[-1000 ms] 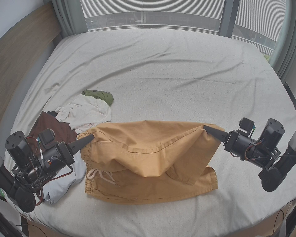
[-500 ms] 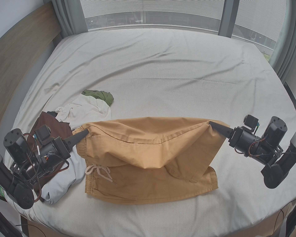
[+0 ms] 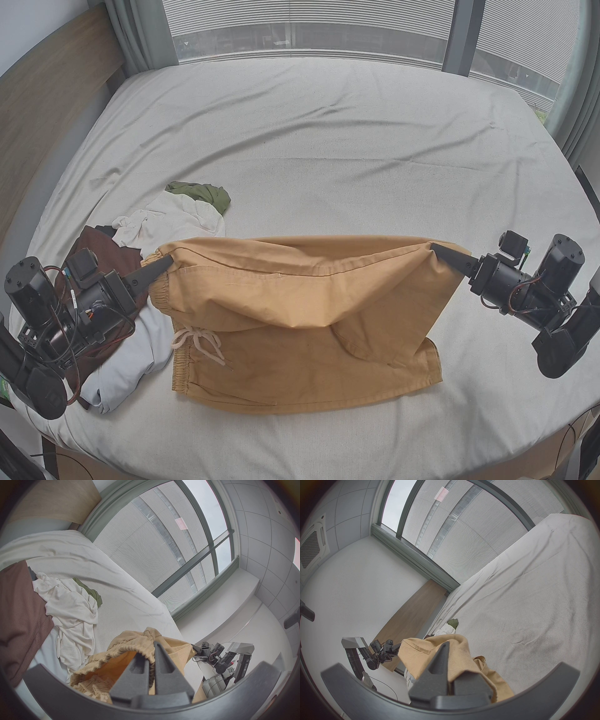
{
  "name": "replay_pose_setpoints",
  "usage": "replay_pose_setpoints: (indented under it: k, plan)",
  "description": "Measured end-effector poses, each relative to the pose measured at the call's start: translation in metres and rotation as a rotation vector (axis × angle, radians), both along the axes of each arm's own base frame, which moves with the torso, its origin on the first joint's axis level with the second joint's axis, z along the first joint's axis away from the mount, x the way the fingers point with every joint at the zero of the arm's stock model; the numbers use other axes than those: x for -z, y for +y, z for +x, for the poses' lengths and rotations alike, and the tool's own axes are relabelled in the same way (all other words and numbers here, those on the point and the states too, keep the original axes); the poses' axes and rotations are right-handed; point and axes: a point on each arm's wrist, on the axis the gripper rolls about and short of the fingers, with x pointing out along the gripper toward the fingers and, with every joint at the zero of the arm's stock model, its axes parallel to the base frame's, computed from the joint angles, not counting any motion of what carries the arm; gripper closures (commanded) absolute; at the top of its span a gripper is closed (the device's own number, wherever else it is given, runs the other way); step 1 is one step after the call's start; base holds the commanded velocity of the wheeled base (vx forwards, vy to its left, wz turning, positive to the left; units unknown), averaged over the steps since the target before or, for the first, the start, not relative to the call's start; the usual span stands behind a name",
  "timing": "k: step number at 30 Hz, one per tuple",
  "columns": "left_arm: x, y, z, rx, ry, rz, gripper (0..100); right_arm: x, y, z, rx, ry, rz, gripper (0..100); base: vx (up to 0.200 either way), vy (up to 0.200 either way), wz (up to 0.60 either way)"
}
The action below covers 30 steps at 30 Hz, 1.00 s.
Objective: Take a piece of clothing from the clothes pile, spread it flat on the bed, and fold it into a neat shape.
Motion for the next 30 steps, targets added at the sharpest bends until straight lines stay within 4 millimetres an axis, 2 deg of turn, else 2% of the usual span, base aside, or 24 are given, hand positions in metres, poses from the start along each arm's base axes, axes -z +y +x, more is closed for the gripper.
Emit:
replay_pose_setpoints:
  k: [30]
  plan:
    - [-0.0092, 0.0077, 0.0009, -0.028, -0.019, -0.031, 100, -0.005, -0.0092, 0.0042, 0.021, -0.051, -0.024, 100, 0.0, 0.0, 0.0]
